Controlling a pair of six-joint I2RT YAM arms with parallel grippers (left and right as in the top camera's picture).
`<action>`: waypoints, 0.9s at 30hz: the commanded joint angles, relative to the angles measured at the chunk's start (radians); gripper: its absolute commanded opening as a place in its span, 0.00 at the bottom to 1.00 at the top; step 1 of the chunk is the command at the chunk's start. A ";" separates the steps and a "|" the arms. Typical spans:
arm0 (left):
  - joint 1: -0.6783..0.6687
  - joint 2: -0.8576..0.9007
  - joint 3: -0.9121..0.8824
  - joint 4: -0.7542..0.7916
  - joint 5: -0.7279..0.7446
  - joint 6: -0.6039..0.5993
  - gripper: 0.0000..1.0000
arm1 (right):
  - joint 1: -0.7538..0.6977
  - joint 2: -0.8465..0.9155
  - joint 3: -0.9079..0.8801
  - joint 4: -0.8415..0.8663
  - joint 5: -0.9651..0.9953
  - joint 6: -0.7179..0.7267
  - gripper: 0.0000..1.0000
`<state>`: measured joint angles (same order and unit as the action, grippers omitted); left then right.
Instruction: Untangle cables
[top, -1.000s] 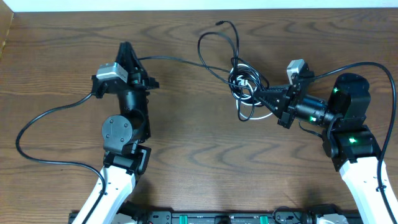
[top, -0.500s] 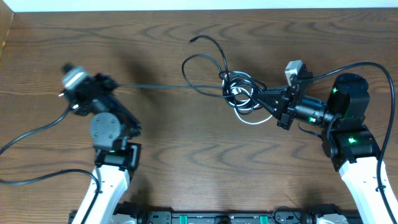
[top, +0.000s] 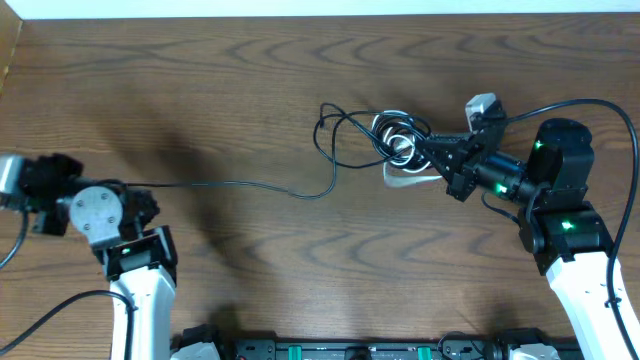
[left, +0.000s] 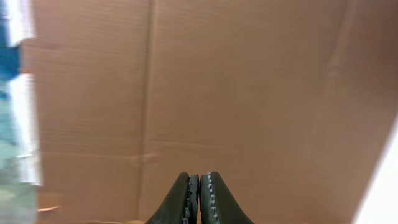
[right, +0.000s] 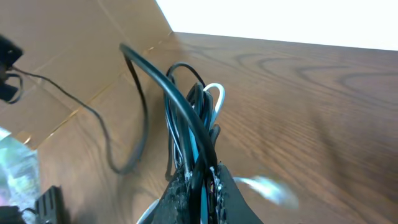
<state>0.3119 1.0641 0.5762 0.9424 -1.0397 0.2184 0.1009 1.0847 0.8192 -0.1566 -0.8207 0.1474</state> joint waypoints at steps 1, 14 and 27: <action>0.007 -0.009 0.005 -0.009 -0.023 0.006 0.08 | -0.003 -0.005 0.016 0.006 0.022 -0.013 0.01; -0.251 -0.006 0.005 -0.246 0.067 -0.067 0.93 | -0.003 -0.005 0.016 0.002 0.026 -0.006 0.01; -0.624 -0.006 0.005 -0.576 0.558 -0.262 0.93 | -0.003 -0.005 0.016 -0.017 0.026 -0.002 0.01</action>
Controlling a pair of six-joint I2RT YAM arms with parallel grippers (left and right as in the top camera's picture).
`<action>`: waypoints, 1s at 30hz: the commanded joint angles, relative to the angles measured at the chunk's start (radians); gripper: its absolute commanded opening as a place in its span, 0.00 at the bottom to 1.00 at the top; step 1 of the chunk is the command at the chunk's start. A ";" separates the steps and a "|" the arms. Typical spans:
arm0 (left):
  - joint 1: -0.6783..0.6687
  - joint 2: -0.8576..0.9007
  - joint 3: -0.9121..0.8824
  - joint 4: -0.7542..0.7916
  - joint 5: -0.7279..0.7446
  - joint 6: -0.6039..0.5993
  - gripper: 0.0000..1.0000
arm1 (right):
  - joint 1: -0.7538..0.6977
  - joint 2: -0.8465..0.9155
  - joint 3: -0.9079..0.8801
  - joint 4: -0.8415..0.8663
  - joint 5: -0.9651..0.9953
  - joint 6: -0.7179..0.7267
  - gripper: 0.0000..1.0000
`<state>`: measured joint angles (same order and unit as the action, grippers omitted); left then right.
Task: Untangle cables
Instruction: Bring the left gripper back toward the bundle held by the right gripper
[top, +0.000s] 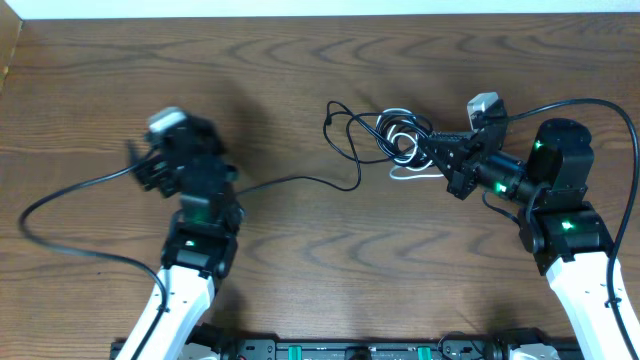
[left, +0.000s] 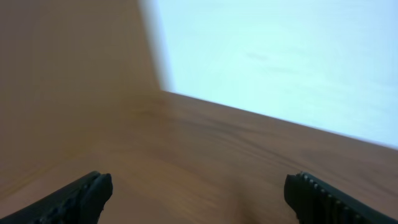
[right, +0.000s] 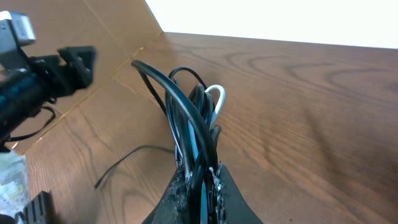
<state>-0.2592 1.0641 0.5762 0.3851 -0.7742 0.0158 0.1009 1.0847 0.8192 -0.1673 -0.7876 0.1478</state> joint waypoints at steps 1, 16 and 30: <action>-0.068 -0.006 0.005 -0.021 0.374 -0.060 0.93 | -0.003 -0.005 0.016 -0.010 -0.008 -0.003 0.01; -0.113 -0.008 0.005 0.075 1.225 -0.066 0.82 | -0.078 -0.005 0.016 -0.063 -0.012 0.106 0.01; -0.114 -0.007 0.005 -0.036 1.685 -0.068 0.65 | -0.078 -0.005 0.016 0.102 -0.053 0.409 0.01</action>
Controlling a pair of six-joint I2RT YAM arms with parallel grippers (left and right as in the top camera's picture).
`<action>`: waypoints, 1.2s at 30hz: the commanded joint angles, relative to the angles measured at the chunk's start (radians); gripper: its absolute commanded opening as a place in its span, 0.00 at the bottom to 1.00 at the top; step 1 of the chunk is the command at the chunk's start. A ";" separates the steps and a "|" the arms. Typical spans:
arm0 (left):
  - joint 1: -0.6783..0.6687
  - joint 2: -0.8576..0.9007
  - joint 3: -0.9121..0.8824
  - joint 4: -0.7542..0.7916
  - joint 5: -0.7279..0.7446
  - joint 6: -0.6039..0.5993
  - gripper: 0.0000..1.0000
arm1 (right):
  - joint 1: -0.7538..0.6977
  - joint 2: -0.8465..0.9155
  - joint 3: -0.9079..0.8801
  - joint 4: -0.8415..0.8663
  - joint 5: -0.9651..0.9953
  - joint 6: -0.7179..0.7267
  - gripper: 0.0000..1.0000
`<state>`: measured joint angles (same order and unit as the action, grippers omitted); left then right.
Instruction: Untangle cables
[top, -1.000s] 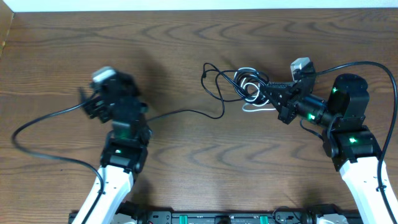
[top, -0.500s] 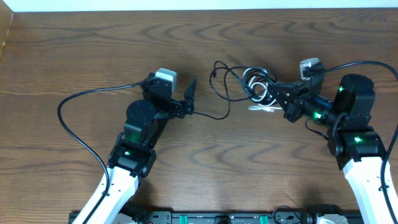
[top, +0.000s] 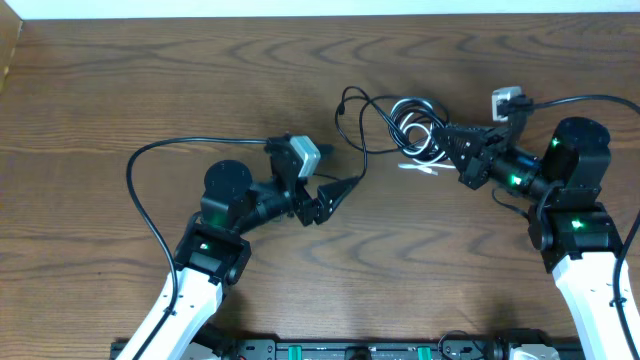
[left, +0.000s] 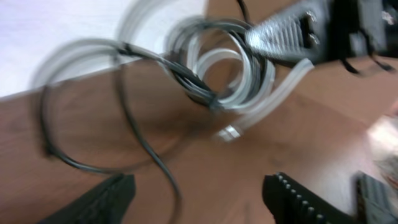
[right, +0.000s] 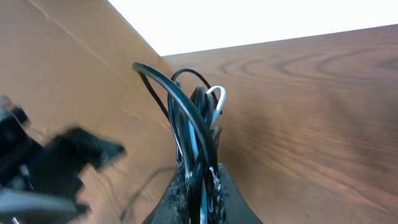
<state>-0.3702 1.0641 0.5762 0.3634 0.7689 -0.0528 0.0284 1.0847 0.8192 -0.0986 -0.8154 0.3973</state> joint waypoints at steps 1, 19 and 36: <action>-0.003 -0.007 0.005 -0.019 0.152 -0.002 0.62 | -0.005 -0.005 0.016 0.049 -0.025 0.208 0.01; -0.003 -0.006 0.005 0.154 0.152 -0.249 0.33 | 0.147 -0.005 0.016 0.381 -0.122 0.203 0.01; -0.002 -0.006 0.005 0.253 0.068 -0.346 0.33 | 0.196 -0.005 0.016 0.473 -0.252 -0.060 0.01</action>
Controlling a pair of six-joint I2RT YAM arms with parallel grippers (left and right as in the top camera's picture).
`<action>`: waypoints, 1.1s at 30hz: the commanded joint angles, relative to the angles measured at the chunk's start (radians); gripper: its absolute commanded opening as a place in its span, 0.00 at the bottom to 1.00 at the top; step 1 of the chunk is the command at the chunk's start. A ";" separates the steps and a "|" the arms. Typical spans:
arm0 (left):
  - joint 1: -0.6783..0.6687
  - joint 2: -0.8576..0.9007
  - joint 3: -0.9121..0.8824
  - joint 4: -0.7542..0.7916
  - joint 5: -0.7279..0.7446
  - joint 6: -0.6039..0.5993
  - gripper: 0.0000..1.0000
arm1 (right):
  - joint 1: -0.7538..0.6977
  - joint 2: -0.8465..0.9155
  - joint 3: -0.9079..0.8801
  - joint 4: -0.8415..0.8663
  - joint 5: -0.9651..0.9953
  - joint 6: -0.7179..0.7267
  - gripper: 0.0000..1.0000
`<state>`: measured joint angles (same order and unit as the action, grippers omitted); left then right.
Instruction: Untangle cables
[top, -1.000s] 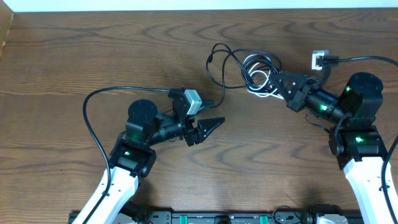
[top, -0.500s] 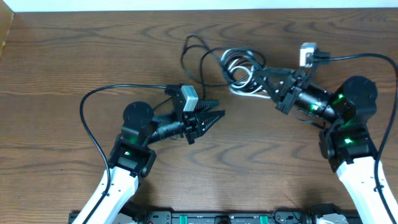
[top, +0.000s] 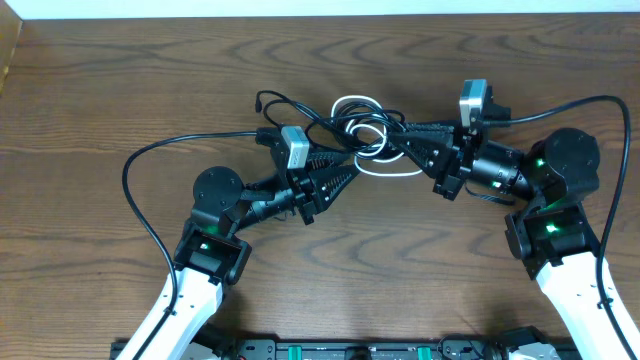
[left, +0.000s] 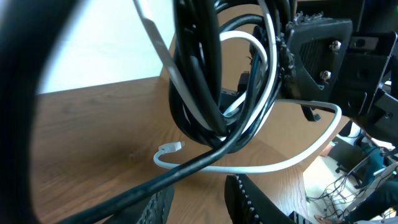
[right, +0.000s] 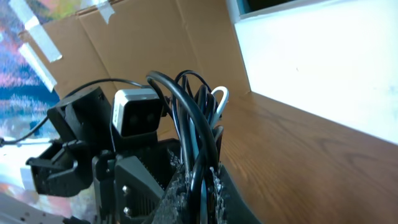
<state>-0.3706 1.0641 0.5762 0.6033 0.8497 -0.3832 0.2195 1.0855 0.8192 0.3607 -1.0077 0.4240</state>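
The tangled bundle of black and white cables (top: 362, 133) hangs just above the table's middle, and my right gripper (top: 398, 148) is shut on it from the right. In the right wrist view the black loops (right: 186, 118) rise from between the fingers (right: 214, 186). My left gripper (top: 345, 175) is open just left of and below the bundle. In the left wrist view the bundle (left: 214, 81) fills the frame above my left gripper (left: 199, 205), and one black strand (left: 149, 186) crosses over the left finger. A white tail (left: 280, 158) curves out below.
A loose black cable end (top: 262, 100) reaches up and left from the bundle. Each arm's own black lead arcs over the table, one on the left (top: 135, 200) and one on the right (top: 560, 105). Cardboard walls (right: 143, 50) stand beside the wooden table (top: 120, 90).
My right gripper has moved left and tilted, bringing the bundle with it toward the left arm. The left gripper, still open, now sits right under the bundle, with a black strand across its left finger.
My left gripper was shut at the far left, with a black strand stretched out to it from the bundle in the right gripper. Then it was open and the strand lay slack. Then it pointed at the bundle, and now the two grippers meet there.
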 joint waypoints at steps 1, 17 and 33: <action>-0.002 -0.006 0.005 0.019 -0.013 -0.016 0.33 | 0.005 -0.005 0.016 0.019 -0.085 -0.106 0.01; -0.002 -0.007 0.005 0.181 -0.014 -0.113 0.33 | 0.005 0.014 0.016 -0.001 -0.124 -0.152 0.01; -0.002 -0.006 0.005 0.192 -0.112 -0.112 0.08 | 0.071 0.021 0.016 0.025 0.042 0.002 0.01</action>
<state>-0.3664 1.0641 0.5739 0.7830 0.7803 -0.5014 0.2527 1.1004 0.8196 0.3866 -1.0454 0.3183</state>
